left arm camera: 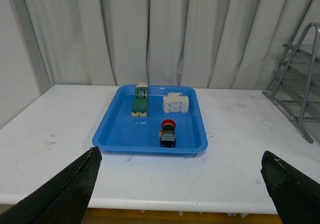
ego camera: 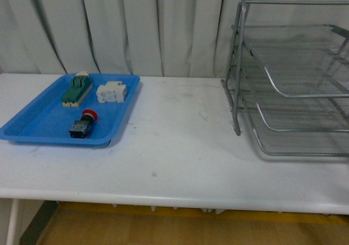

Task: Place button on rack with both arms

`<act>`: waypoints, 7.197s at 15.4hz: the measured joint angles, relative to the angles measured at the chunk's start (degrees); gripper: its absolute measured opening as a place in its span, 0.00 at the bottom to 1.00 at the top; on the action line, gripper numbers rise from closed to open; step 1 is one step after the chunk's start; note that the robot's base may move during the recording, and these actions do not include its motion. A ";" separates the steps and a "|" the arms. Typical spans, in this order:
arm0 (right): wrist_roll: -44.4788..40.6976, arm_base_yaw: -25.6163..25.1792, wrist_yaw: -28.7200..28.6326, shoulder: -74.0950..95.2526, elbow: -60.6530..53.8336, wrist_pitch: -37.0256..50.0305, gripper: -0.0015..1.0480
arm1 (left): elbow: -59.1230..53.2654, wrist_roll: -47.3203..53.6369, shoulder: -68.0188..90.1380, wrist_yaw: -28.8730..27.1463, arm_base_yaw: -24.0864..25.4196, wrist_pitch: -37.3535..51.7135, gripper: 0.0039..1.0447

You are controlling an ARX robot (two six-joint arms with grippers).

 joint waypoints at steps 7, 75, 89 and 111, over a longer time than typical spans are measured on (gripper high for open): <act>-1.92 2.36 0.72 5.14 2.71 0.04 0.94 | 0.00 0.00 0.00 0.00 0.00 0.00 0.94; -78.62 11.34 13.27 -119.60 -34.75 -74.23 0.02 | 0.00 0.00 0.00 -0.02 0.00 -0.02 0.94; -78.68 11.34 13.25 -121.00 -34.73 -73.85 0.86 | 0.00 0.00 0.00 0.00 0.00 0.00 0.94; -78.71 11.34 13.25 -121.00 -34.73 -73.85 0.94 | 75.32 1.62 120.39 1.01 -1.20 -2.03 0.94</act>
